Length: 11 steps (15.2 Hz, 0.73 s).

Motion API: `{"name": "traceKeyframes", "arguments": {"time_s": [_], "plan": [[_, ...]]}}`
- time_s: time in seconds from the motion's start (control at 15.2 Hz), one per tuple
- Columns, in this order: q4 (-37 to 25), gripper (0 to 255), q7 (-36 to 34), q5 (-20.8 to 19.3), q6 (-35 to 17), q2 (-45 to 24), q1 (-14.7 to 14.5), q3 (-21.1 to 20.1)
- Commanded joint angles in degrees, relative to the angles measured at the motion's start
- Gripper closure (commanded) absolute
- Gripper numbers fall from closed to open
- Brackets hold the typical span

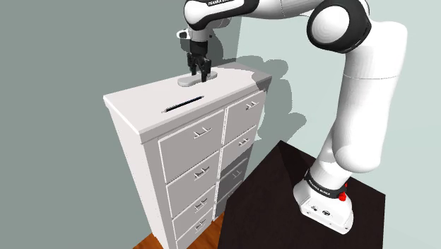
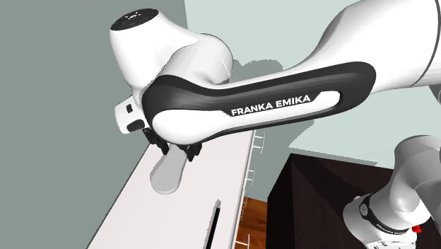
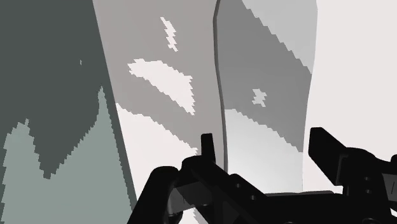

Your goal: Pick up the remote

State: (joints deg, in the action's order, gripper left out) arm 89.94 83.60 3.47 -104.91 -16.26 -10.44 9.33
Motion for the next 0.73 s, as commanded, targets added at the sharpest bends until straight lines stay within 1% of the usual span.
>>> {"name": "traceKeyframes", "arguments": {"time_s": [0.0, 0.53, 0.66], "plan": [[0.0, 255, 0.0, 0.0, -0.1, -0.1, 0.0, 0.0], [0.2, 255, 0.0, 0.0, -0.2, 0.0, 0.0, 0.0], [-1.1, 255, 0.0, 0.0, 1.3, 0.2, 0.0, 0.0]]}}
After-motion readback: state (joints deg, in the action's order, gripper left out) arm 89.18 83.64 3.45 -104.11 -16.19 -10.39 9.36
